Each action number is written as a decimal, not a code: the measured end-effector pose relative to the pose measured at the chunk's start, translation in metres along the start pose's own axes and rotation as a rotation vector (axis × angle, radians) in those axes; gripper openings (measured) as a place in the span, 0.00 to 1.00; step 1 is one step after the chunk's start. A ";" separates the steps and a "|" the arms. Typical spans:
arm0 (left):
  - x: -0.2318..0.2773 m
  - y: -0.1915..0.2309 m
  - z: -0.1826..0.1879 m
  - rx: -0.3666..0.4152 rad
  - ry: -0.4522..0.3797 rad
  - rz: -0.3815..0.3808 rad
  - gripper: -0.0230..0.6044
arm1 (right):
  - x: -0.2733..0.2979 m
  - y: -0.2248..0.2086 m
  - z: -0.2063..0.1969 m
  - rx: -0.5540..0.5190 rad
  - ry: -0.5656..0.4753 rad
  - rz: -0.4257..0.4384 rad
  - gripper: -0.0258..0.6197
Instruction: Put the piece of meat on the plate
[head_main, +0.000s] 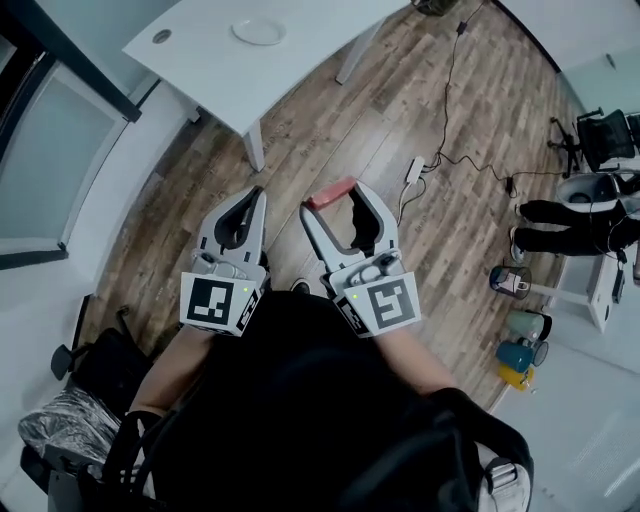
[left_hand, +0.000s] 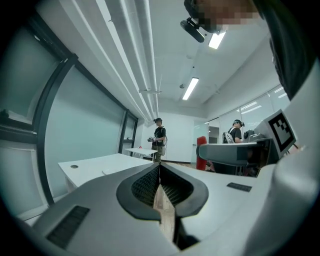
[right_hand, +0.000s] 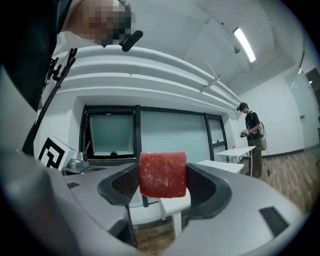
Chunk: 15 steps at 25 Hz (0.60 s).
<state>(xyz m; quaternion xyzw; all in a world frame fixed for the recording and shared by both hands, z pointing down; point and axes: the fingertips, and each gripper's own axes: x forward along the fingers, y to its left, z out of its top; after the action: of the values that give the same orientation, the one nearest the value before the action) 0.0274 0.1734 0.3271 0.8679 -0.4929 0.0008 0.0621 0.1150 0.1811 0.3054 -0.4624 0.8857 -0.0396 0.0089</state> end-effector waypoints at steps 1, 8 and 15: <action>0.009 0.011 0.003 -0.001 -0.003 -0.007 0.04 | 0.014 -0.003 0.003 -0.004 -0.001 -0.004 0.49; 0.042 0.077 0.029 0.004 -0.032 -0.050 0.04 | 0.096 -0.002 0.029 -0.024 -0.048 -0.018 0.49; 0.051 0.137 0.042 0.008 -0.051 -0.042 0.04 | 0.150 0.007 0.038 -0.015 -0.072 -0.032 0.49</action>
<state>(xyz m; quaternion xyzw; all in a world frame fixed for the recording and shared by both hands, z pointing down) -0.0659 0.0555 0.3037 0.8779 -0.4761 -0.0206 0.0461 0.0259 0.0600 0.2706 -0.4775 0.8777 -0.0166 0.0368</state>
